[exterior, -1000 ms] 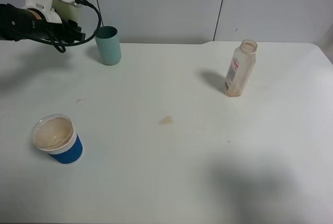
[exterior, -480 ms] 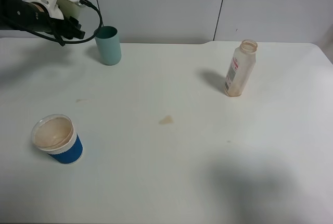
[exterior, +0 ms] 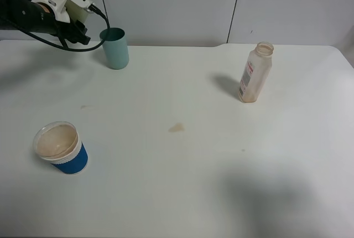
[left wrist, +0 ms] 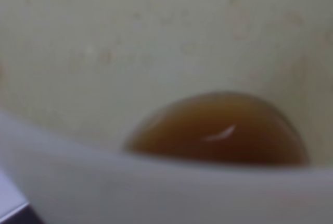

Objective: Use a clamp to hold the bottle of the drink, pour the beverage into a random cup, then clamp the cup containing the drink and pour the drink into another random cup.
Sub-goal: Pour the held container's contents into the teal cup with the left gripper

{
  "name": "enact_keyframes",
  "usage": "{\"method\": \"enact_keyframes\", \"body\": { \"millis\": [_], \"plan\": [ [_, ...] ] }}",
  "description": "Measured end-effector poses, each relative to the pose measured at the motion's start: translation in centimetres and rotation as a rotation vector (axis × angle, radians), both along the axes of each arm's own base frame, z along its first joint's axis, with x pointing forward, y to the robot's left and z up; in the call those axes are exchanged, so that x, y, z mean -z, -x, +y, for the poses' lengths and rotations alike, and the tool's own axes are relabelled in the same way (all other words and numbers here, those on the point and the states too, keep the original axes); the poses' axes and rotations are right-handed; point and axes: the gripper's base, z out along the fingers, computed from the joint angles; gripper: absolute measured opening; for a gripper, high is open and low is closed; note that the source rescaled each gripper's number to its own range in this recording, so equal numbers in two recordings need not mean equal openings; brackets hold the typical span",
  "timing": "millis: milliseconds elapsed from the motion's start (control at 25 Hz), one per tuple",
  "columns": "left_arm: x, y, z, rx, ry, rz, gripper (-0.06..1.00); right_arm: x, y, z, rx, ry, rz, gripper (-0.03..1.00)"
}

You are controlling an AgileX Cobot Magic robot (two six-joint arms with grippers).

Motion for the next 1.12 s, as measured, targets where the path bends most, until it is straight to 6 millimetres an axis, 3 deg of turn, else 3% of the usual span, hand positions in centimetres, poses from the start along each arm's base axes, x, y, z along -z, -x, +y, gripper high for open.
{"method": "enact_keyframes", "body": {
  "millis": [440,760,1120],
  "plan": [
    [0.8,-0.3,0.7,0.009,-0.044,0.008,0.02,0.0,0.0,0.0,0.0,0.0,0.0,1.0],
    [0.4,-1.5,0.6,0.014,-0.054,-0.018,0.02,0.0,0.0,0.0,0.0,0.0,0.0,1.0],
    [0.4,-1.5,0.6,0.034,-0.078,-0.01,0.02,0.0,0.0,0.0,0.0,0.0,0.0,1.0]
  ]
}}
